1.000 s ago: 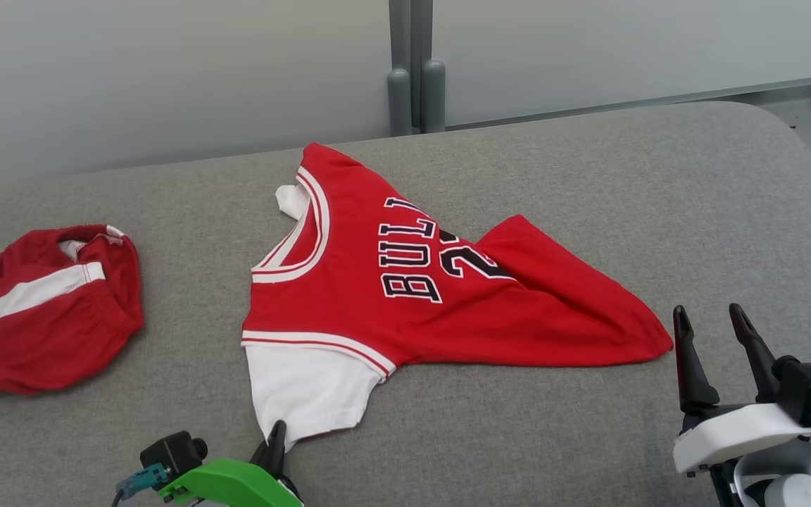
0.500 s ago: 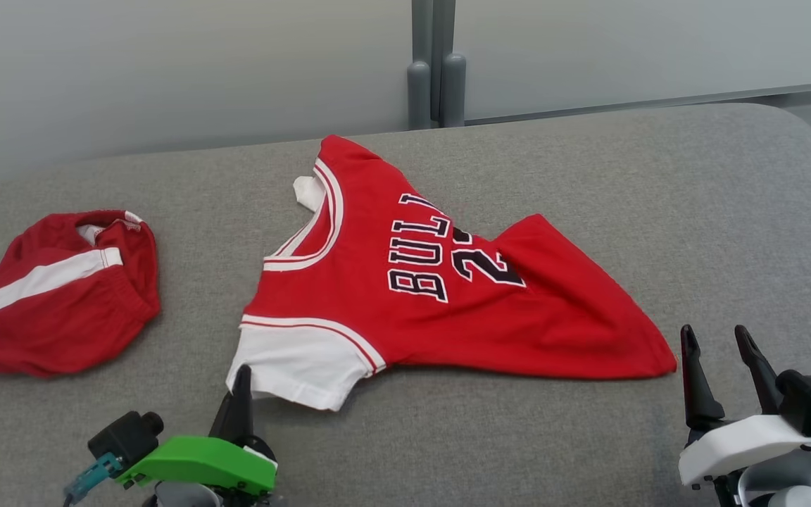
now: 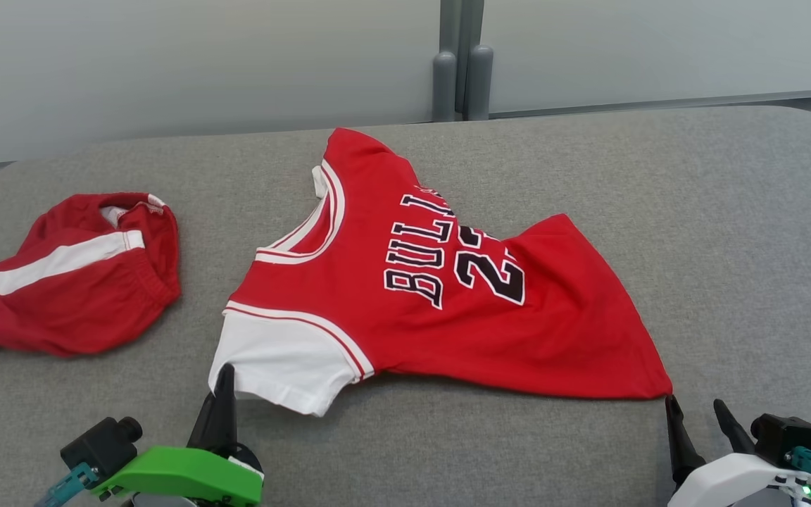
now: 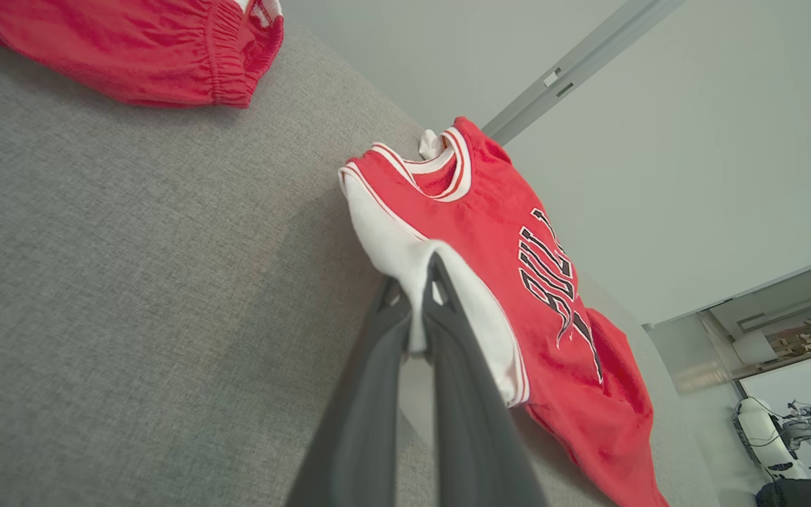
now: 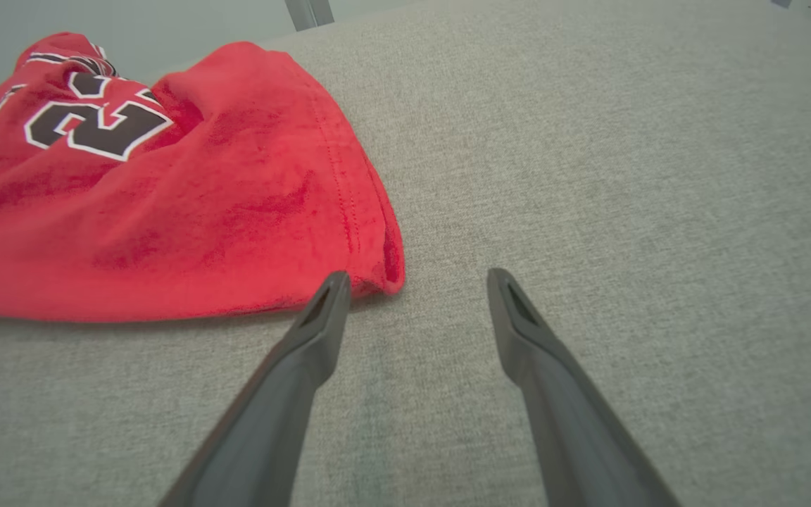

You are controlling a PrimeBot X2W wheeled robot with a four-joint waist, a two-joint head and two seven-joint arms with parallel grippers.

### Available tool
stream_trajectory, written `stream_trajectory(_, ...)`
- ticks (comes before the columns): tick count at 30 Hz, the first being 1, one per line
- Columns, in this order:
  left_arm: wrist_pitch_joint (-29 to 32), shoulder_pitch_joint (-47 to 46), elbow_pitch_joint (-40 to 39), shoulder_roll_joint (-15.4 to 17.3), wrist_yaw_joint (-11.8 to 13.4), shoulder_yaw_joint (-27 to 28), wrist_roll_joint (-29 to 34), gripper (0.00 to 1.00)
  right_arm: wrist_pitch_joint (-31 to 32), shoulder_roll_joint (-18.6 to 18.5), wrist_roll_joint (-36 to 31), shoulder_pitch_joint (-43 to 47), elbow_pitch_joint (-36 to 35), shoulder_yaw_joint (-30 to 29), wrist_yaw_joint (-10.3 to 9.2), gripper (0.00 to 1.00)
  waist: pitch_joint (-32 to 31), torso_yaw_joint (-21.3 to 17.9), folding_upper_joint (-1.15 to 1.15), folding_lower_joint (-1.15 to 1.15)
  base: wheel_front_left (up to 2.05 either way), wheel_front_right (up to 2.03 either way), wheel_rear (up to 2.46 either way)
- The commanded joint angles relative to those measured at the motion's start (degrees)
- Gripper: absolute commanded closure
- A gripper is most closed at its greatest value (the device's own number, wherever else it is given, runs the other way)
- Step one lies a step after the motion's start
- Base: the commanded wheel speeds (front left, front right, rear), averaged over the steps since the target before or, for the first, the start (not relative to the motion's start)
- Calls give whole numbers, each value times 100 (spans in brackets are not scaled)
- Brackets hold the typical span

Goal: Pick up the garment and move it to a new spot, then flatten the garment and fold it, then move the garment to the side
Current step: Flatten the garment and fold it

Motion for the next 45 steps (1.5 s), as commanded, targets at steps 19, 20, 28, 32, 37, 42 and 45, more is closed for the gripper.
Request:
stream_trajectory(19,93,111,-35,-31,102,-283,161,100,66,-7,401,-976,1848,112,1,0,-40,391,62,0,0,0,0)
stream_trajectory(20,89,117,-32,-32,102,-287,159,100,68,-4,426,-1000,1896,143,2,0,-42,396,62,0,0,0,0)
stream_trajectory(28,78,148,-31,-23,104,-294,126,100,-70,-5,507,-1147,1932,291,2,100,-81,360,62,0,0,0,0)
stream_trajectory(32,46,77,-107,-70,22,-271,25,100,-274,-17,661,-1240,1552,369,2,100,-102,305,62,0,0,0,0)
stream_trajectory(37,-28,-195,-327,-183,-109,-210,-213,100,-353,-18,973,-1264,690,492,2,100,-174,199,62,0,0,0,0)
stream_trajectory(42,-142,-553,-776,-274,-265,-107,-508,100,-174,-88,1111,-1210,-473,501,2,100,-301,69,62,0,0,0,0)
stream_trajectory(45,-158,-754,-1150,-312,-295,-22,-672,100,19,-146,1161,-1164,-1221,450,2,100,-382,-20,62,0,0,0,0)
